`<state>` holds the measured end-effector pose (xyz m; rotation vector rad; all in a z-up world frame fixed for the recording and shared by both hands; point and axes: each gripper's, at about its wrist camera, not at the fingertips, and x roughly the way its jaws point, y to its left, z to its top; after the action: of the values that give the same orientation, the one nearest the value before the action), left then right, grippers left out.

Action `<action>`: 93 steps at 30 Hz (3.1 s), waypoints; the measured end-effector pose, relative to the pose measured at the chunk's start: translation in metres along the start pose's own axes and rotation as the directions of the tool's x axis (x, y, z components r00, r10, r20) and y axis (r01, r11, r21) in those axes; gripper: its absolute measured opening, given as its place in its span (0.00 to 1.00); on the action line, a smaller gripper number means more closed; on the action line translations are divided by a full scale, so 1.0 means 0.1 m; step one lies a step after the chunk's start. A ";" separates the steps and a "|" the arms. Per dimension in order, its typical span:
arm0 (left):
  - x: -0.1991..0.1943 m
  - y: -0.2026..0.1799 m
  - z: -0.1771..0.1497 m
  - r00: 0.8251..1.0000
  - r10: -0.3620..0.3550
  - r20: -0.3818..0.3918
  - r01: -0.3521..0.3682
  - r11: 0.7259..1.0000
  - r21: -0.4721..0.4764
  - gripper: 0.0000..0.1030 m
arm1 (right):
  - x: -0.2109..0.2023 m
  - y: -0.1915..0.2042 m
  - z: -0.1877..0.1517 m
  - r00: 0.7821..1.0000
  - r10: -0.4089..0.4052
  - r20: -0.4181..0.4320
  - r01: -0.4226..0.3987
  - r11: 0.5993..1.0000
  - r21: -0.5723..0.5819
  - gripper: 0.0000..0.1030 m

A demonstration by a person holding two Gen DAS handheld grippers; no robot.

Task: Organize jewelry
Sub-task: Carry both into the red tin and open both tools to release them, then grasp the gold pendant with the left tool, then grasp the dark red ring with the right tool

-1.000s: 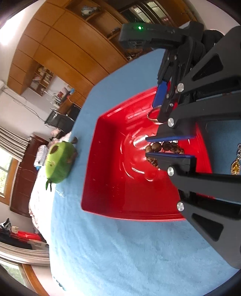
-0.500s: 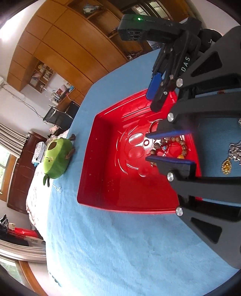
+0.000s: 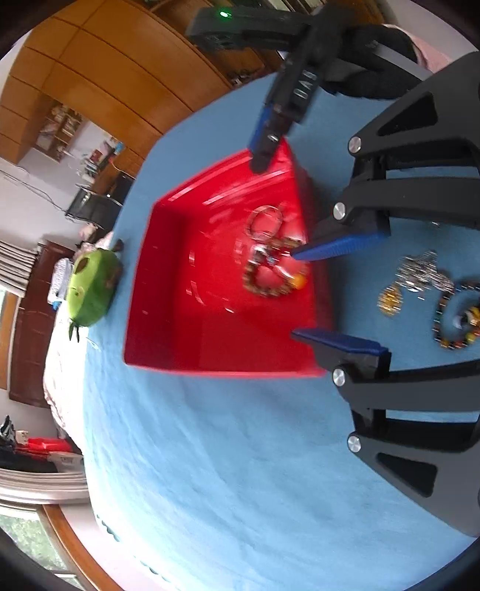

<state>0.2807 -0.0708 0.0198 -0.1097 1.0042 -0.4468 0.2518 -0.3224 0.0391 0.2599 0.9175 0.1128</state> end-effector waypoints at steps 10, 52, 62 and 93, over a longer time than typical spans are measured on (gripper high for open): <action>0.07 0.07 -0.48 0.989 0.021 -0.148 -0.025 0.999 -0.024 0.35 | -0.20 0.04 -0.35 0.999 0.014 -0.036 -0.015 1.000 -0.025 0.53; 0.64 -0.02 -0.47 0.982 0.057 -0.178 -0.064 0.997 -0.037 0.21 | -0.19 -0.17 -1.00 0.993 0.044 -0.108 -0.045 0.999 -0.015 0.53; 0.62 0.02 -0.50 0.988 0.044 -0.150 -0.050 0.998 -0.040 0.13 | -0.20 -0.20 -1.03 0.993 0.048 -0.110 -0.048 0.999 0.001 0.53; 0.12 0.11 -0.84 0.987 0.021 -0.161 -0.022 1.000 -0.002 0.13 | -0.27 -0.23 -1.52 0.985 -0.112 -0.132 0.110 0.994 -0.026 0.29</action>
<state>0.2197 -0.0562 -0.0378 -0.0665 1.1634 -0.4392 0.1140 -0.3233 -0.0349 0.1851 1.0613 0.0359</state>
